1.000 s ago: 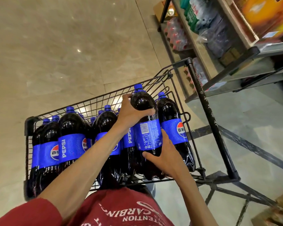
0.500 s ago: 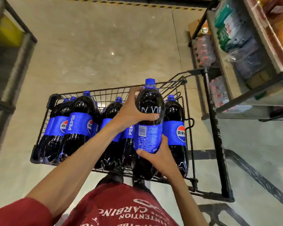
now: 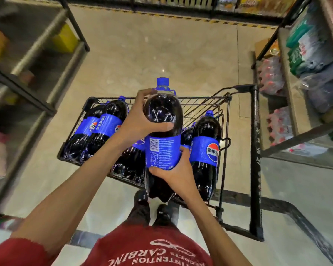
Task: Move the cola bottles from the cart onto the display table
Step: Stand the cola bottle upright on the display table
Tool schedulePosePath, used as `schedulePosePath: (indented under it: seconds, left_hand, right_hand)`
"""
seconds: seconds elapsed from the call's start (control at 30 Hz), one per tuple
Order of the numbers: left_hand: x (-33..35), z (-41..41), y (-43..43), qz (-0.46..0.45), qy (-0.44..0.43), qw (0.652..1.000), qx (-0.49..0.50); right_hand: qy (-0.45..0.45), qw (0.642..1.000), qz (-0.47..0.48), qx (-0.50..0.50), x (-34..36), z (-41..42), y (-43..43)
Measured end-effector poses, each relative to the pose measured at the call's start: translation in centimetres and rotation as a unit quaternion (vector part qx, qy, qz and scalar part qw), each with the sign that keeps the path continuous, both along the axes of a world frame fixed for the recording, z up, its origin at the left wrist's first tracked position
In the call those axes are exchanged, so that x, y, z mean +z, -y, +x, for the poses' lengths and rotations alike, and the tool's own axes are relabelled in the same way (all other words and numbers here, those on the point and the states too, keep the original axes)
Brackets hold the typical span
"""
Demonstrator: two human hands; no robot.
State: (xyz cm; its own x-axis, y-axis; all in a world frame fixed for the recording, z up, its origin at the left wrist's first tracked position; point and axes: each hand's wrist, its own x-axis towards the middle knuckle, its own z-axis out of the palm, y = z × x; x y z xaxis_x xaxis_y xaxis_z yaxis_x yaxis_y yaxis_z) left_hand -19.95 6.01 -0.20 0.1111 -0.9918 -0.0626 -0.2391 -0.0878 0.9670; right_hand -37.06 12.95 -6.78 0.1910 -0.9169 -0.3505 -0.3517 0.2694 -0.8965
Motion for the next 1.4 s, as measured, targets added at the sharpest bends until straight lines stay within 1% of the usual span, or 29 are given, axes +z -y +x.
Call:
schedulePosePath:
  seconds: [0.2, 0.37, 0.47, 0.57, 0.67, 0.83, 0.97, 1.07, 1.17, 1.33, 1.4]
  left_hand:
    - [3.5, 3.7, -5.2, -0.065, -0.003, 0.995, 0.081]
    - [5.3, 8.4, -9.7, -0.095, 0.022, 0.982, 0.162]
    - [5.3, 11.4, -13.1, -0.106, 0.007, 0.972, 0.211]
    - [5.3, 14.5, -16.9, -0.117, -0.009, 0.956, 0.27]
    - [5.2, 17.4, -21.2, -0.128, -0.003, 0.939, 0.318]
    - [4.9, 22.6, -28.5, -0.152, -0.001, 0.892, 0.426]
    - [4.9, 26.3, -33.8, -0.141, 0.015, 0.877, 0.458]
    - [4.5, 29.4, -38.1, -0.131, 0.043, 0.861, 0.49]
    - [4.4, 31.9, -41.6, -0.113, 0.045, 0.847, 0.518]
    - [4.1, 35.7, -44.6, -0.113, 0.067, 0.812, 0.569]
    - [4.1, 37.4, -45.1, -0.107, 0.076, 0.806, 0.577]
  right_hand:
    - [0.029, 0.991, -0.066, 0.109, 2.1, 2.9, 0.1]
    - [0.042, 0.978, -0.06, 0.195, 3.7, 7.7, -1.2]
    - [0.029, 0.966, -0.079, 0.245, 4.2, 11.0, -2.5]
    - [0.03, 0.956, -0.082, 0.279, 4.4, 14.5, -4.5]
    - [0.043, 0.944, -0.073, 0.319, 4.5, 18.1, -7.0]
    - [0.062, 0.922, -0.063, 0.377, 4.6, 25.2, -12.5]
    - [0.066, 0.903, -0.066, 0.42, 4.7, 30.1, -16.2]
    - [0.06, 0.88, -0.066, 0.467, 4.7, 34.1, -19.1]
    - [0.066, 0.859, -0.057, 0.505, 4.6, 37.7, -21.4]
    - [0.062, 0.833, -0.058, 0.546, 4.3, 43.2, -24.0]
    - [0.063, 0.826, -0.054, 0.557, 4.0, 45.6, -24.4]
